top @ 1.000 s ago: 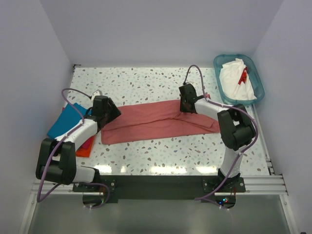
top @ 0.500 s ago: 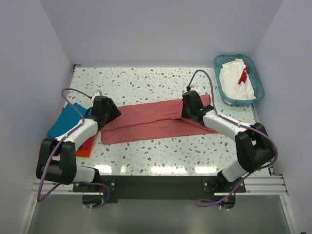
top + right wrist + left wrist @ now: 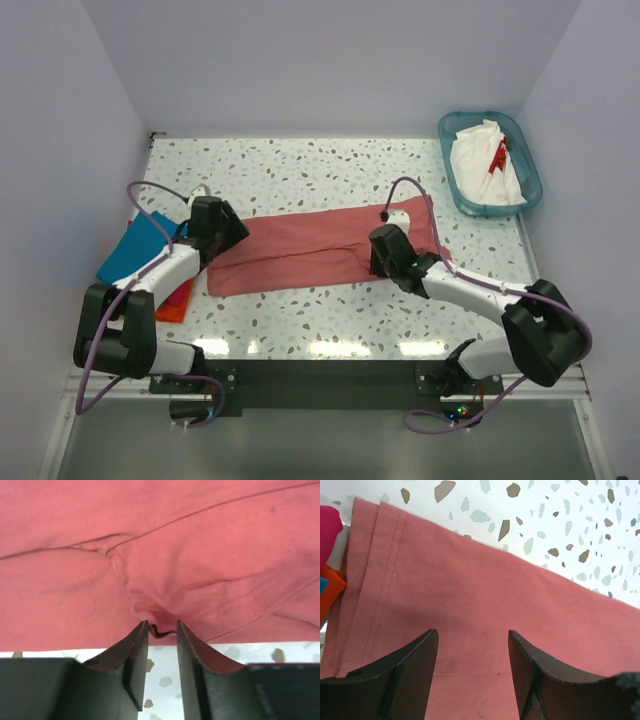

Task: Fold and stack the t-shirts
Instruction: Fold the tshirt

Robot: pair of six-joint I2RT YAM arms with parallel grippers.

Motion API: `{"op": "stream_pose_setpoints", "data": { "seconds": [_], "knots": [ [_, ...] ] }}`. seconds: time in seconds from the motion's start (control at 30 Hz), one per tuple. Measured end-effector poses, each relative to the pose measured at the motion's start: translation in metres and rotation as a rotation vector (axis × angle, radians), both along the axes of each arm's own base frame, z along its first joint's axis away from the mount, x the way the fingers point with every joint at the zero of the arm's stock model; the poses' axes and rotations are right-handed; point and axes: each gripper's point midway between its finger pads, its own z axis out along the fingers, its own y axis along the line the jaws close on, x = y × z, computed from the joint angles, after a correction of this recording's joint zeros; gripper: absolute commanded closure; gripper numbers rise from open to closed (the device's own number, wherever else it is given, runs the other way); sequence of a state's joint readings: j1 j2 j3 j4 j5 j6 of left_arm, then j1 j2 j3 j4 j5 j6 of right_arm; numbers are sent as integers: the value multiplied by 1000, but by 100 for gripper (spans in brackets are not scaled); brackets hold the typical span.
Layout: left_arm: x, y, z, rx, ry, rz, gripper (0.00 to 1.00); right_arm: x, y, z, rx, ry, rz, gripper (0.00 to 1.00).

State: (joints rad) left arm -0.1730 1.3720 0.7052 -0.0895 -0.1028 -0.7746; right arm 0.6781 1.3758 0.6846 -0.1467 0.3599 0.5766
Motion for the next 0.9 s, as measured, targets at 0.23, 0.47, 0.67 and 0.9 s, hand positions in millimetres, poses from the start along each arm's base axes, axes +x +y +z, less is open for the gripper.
{"op": "stream_pose_setpoints", "data": {
  "seconds": [0.23, 0.47, 0.67, 0.9],
  "knots": [
    [0, -2, 0, -8, 1, -9, 37, 29, -29, 41, -68, -93, -109, 57],
    [-1, -4, 0, -9, 3, -25, 37, 78, -77, 55, -170, -95, -280, 52],
    [-2, -7, 1, -20, 2, -38, 37, 69, -87, 23, -271, 1, -278, 47],
    [-2, -9, 1, -27, 3, -46, 37, 63, -98, -5, -331, 84, -281, 67]
  ]
}}
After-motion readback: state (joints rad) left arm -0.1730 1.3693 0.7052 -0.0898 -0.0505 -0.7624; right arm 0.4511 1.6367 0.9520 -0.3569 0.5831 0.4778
